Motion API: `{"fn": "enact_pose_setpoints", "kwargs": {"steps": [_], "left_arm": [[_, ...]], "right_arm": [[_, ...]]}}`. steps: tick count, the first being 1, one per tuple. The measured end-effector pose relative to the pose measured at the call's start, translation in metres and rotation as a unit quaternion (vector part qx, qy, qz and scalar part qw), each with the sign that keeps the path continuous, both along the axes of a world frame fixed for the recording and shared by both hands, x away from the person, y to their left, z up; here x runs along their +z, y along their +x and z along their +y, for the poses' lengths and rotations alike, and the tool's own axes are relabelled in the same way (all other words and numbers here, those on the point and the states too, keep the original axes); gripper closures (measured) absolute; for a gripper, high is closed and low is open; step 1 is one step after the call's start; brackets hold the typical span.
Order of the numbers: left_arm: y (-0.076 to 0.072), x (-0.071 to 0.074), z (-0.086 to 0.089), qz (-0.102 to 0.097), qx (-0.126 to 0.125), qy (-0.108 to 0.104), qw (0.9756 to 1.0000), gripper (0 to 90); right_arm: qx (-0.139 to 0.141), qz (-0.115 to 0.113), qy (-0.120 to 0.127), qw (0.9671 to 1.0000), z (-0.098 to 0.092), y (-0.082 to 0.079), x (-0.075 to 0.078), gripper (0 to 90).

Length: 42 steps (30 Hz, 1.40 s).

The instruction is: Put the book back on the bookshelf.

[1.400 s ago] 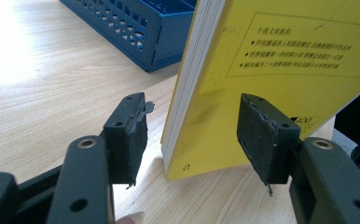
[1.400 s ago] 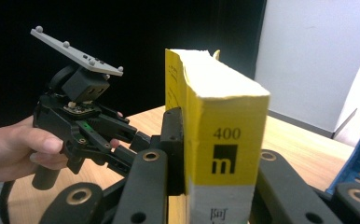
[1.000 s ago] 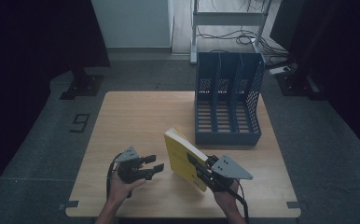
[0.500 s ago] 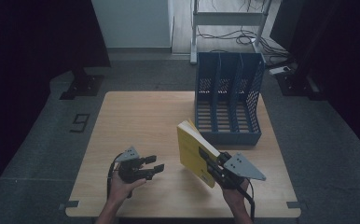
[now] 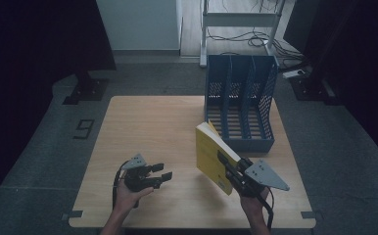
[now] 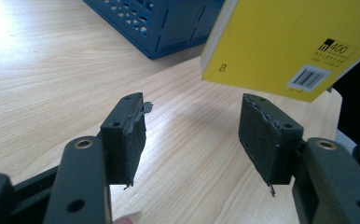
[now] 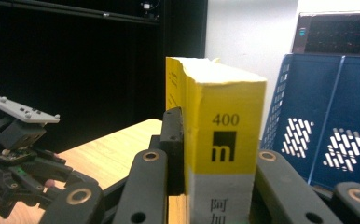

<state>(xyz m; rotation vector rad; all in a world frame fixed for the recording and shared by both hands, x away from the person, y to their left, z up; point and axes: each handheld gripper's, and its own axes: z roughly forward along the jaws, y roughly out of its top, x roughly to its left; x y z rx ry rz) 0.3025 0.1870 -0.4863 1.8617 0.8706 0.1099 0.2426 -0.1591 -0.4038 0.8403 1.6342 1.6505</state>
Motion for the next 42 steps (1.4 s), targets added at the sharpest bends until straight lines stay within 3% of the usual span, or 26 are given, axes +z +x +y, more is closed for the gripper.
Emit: {"fn": "enact_pose_setpoints", "kwargs": {"steps": [6, 26, 42], "left_arm": [[0.001, 0.002, 0.005, -0.002, 0.012, -0.008, 0.9999, 41.1], [0.001, 0.002, 0.005, 0.002, 0.006, -0.01, 0.9999, 40.8], [0.001, 0.0, 0.002, 0.007, 0.003, -0.004, 1.0, 40.6]], "right_arm": [[-0.006, 0.001, 0.007, 1.0, -0.006, 0.002, 0.005, 75.0], [-0.049, -0.003, 0.013, 0.9987, -0.016, 0.013, 0.023, 75.0], [-0.068, -0.015, 0.015, 0.9975, -0.019, 0.021, 0.042, 75.0]]}}
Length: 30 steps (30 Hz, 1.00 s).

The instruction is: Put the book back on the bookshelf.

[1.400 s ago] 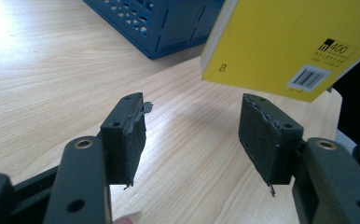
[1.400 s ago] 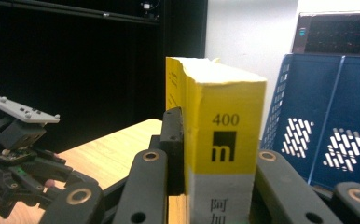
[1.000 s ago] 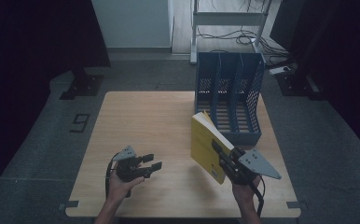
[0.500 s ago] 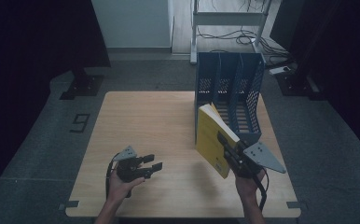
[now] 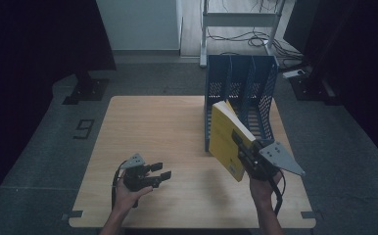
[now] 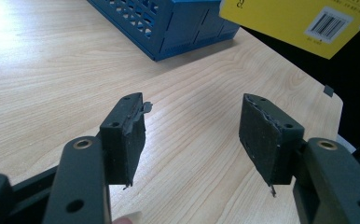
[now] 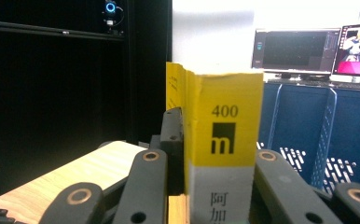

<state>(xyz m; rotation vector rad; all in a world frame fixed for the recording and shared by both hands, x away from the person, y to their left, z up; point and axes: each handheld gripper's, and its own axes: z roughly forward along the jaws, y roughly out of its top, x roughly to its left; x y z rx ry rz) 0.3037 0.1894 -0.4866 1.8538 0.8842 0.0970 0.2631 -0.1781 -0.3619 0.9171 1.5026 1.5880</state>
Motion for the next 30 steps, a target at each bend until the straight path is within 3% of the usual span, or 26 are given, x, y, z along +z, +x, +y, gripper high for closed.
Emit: {"fn": "enact_pose_setpoints", "kwargs": {"steps": [18, 24, 30], "left_arm": [[-0.003, -0.001, 0.001, -0.005, 0.007, 0.0, 1.0, 40.6], [-0.009, 0.002, 0.006, -0.015, 0.017, -0.004, 0.9997, 41.0], [-0.009, 0.0, 0.007, -0.011, 0.019, -0.001, 0.9998, 40.9]], "right_arm": [[-0.01, 0.002, 0.004, 0.9999, 0.0, 0.018, 0.007, 74.9], [-0.011, 0.002, -0.009, 0.9999, 0.002, 0.029, 0.014, 75.1], [-0.008, 0.005, -0.01, 0.9999, 0.005, 0.037, 0.017, 75.0]]}}
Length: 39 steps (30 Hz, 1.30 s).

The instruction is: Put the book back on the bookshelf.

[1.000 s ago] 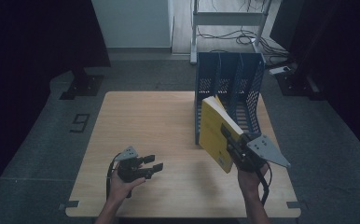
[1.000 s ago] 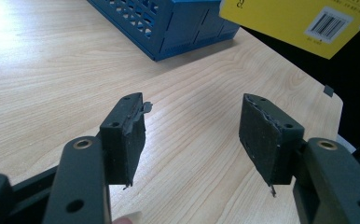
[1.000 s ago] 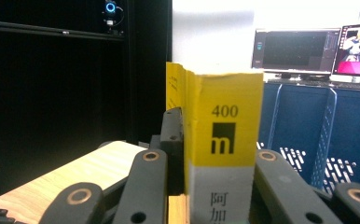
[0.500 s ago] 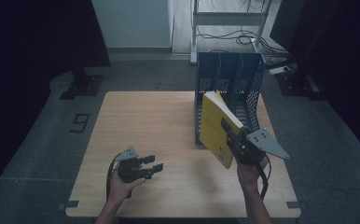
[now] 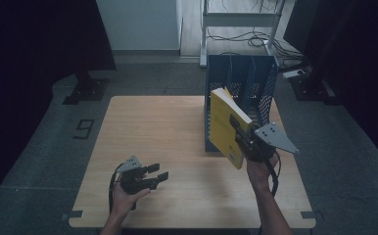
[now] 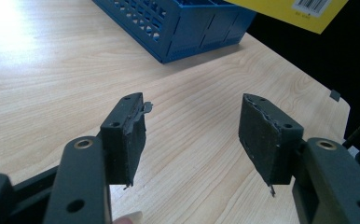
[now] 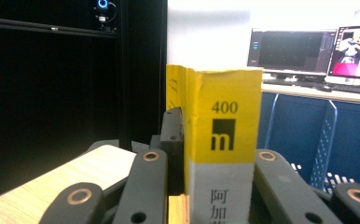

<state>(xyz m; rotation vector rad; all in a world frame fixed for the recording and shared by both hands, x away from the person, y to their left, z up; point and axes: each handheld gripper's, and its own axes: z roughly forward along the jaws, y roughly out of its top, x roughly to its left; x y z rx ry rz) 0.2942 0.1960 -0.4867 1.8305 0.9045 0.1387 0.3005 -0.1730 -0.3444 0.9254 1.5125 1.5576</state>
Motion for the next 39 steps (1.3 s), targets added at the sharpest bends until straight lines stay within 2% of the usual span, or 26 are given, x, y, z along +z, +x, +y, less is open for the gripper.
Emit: {"fn": "enact_pose_setpoints", "kwargs": {"steps": [17, 39], "left_arm": [[0.001, 0.0, 0.002, 0.006, -0.002, -0.001, 1.0, 40.4], [0.002, -0.001, 0.004, 0.008, 0.001, 0.001, 1.0, 40.2]], "right_arm": [[-0.008, 0.006, 0.013, 0.9999, 0.008, 0.018, -0.001, 75.1], [-0.022, 0.007, 0.013, 0.9996, 0.013, 0.036, 0.001, 75.1]]}}
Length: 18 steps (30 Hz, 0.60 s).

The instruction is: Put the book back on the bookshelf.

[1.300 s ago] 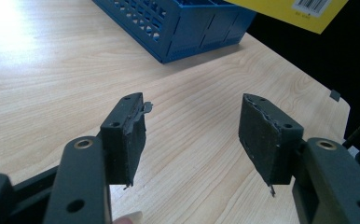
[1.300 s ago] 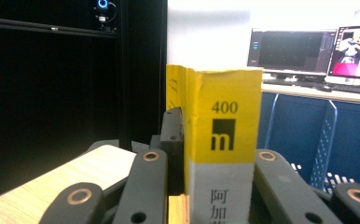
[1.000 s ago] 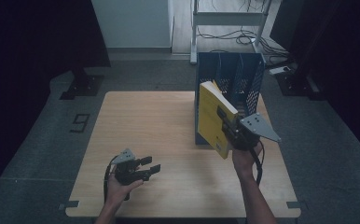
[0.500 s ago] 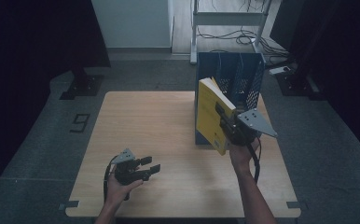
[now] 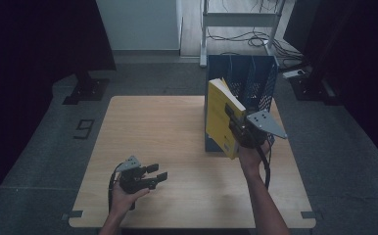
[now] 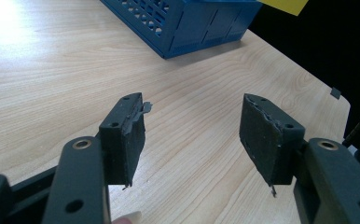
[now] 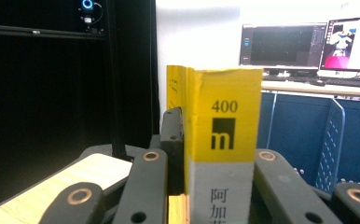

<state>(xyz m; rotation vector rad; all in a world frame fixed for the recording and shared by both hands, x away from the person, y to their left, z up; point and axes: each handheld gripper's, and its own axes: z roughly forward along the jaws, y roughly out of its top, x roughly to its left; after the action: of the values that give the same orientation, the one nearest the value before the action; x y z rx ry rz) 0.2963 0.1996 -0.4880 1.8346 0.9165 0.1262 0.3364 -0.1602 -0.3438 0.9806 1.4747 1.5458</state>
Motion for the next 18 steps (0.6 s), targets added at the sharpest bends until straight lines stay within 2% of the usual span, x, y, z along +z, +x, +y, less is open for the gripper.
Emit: {"fn": "enact_pose_setpoints", "kwargs": {"steps": [18], "left_arm": [[0.001, 0.0, 0.002, 0.001, 0.002, 0.001, 1.0, 40.2]], "right_arm": [[-0.021, 0.011, 0.008, 0.9997, 0.002, 0.02, -0.004, 75.1]]}}
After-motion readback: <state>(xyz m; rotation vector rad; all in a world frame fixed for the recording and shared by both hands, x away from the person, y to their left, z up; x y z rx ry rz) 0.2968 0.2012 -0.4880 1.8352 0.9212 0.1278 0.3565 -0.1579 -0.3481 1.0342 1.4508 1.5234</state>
